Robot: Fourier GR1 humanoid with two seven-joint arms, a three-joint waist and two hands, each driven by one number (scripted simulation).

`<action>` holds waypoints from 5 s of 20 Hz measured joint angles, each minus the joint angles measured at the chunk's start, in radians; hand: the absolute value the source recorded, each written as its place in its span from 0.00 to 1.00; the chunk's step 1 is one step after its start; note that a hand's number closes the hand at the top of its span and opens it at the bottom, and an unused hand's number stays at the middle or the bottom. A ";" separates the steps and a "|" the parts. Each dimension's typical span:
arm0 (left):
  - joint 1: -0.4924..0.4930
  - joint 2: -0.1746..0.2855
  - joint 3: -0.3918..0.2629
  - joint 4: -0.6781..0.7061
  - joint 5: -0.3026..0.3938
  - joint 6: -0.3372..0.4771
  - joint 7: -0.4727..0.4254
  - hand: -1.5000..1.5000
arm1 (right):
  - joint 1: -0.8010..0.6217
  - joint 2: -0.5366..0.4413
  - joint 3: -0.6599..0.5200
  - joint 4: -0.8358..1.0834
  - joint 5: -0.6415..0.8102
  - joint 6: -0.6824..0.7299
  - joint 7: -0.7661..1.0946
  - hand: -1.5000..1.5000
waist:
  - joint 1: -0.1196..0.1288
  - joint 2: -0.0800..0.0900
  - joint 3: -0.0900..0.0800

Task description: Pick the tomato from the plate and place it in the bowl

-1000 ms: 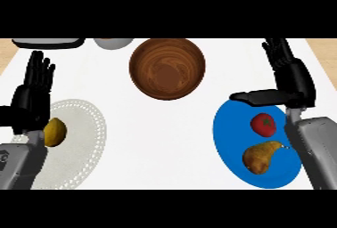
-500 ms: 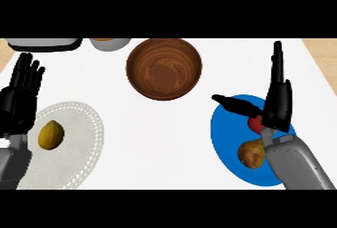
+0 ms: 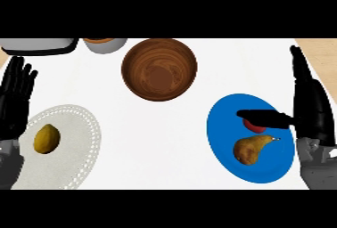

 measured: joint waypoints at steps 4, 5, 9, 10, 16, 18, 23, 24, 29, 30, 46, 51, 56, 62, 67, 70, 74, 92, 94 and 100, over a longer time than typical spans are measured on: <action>-0.012 0.015 0.012 -0.006 0.009 -0.012 0.015 0.50 | -0.006 -0.072 0.016 -0.109 -0.078 0.204 0.188 0.00 | 0.005 0.004 0.001; -0.015 0.016 0.012 -0.010 0.010 -0.013 0.022 0.50 | -0.009 -0.092 0.013 -0.138 -0.110 0.249 0.220 0.00 | 0.007 0.006 0.002; -0.017 0.020 0.020 -0.008 0.017 -0.029 0.022 0.50 | -0.024 -0.152 0.005 -0.226 -0.245 0.386 0.308 0.00 | 0.019 0.011 0.002; -0.021 0.016 0.017 -0.005 0.012 -0.029 0.018 0.50 | -0.038 -0.162 -0.003 -0.231 -0.280 0.407 0.325 0.00 | 0.023 0.013 0.003; -0.014 -0.002 0.013 -0.009 -0.001 -0.031 0.008 0.50 | 0.007 -0.240 -0.048 -0.306 -0.412 0.467 0.367 0.00 | 0.031 0.018 0.005; -0.022 -0.002 0.016 -0.011 -0.002 -0.034 0.015 0.50 | 0.008 -0.254 -0.062 -0.308 -0.439 0.479 0.372 0.00 | 0.035 0.020 0.005; -0.029 -0.015 0.023 0.004 -0.012 -0.046 0.005 0.50 | 0.046 -0.254 -0.068 -0.281 -0.447 0.496 0.347 0.00 | 0.042 0.023 0.006; -0.036 -0.021 0.021 0.008 -0.014 -0.046 0.007 0.50 | 0.054 -0.247 -0.064 -0.271 -0.442 0.496 0.343 0.00 | 0.042 0.023 0.006; -0.031 -0.026 0.027 -0.014 -0.028 -0.046 0.025 0.50 | 0.097 -0.195 -0.042 -0.223 -0.386 0.491 0.320 0.00 | 0.046 0.024 0.007; -0.031 -0.027 0.031 -0.007 -0.032 -0.049 0.017 0.50 | 0.117 -0.190 -0.044 -0.214 -0.373 0.489 0.308 0.00 | 0.045 0.024 0.007; -0.028 -0.088 0.085 -0.021 -0.088 -0.099 0.040 0.50 | 0.207 -0.005 -0.111 -0.042 -0.166 0.535 0.135 0.00 | 0.047 0.024 0.007; -0.023 -0.109 0.102 -0.015 -0.112 -0.117 0.033 0.50 | 0.205 0.043 -0.144 0.003 -0.130 0.581 0.095 0.00 | 0.047 0.024 0.007; -0.041 -0.129 0.104 -0.013 -0.139 -0.118 0.043 0.50 | 0.196 0.092 -0.155 0.087 -0.078 0.597 0.049 0.00 | 0.047 0.025 0.007; -0.041 -0.134 0.136 -0.021 -0.146 -0.145 0.055 0.50 | 0.184 0.149 -0.185 0.152 -0.024 0.620 0.009 0.00 | 0.048 0.023 0.006; -0.049 -0.140 0.150 -0.021 -0.159 -0.158 0.061 0.50 | 0.189 0.189 -0.207 0.200 0.012 0.625 -0.006 0.00 | 0.047 0.023 0.006; -0.056 -0.151 0.147 -0.035 -0.171 -0.153 0.077 0.50 | 0.178 0.203 -0.227 0.259 0.030 0.621 -0.033 0.00 | 0.048 0.023 0.005; -0.055 -0.170 0.146 -0.037 -0.187 -0.148 0.076 0.50 | 0.188 0.216 -0.231 0.275 0.071 0.604 -0.082 1.00 | 0.048 0.022 0.005; -0.095 -0.189 0.150 -0.020 -0.189 -0.196 0.054 0.50 | 0.010 -0.091 -0.262 0.507 0.177 0.730 -0.631 1.00 | 0.120 0.052 0.012; -0.107 -0.191 0.145 -0.020 -0.189 -0.197 0.057 0.50 | -0.030 -0.161 -0.262 0.563 0.181 0.753 -0.747 1.00 | 0.132 0.058 0.014; -0.123 -0.198 0.131 -0.018 -0.192 -0.202 0.061 0.50 | -0.170 -0.298 -0.297 0.772 0.217 0.691 -1.039 1.00 | 0.148 0.062 0.014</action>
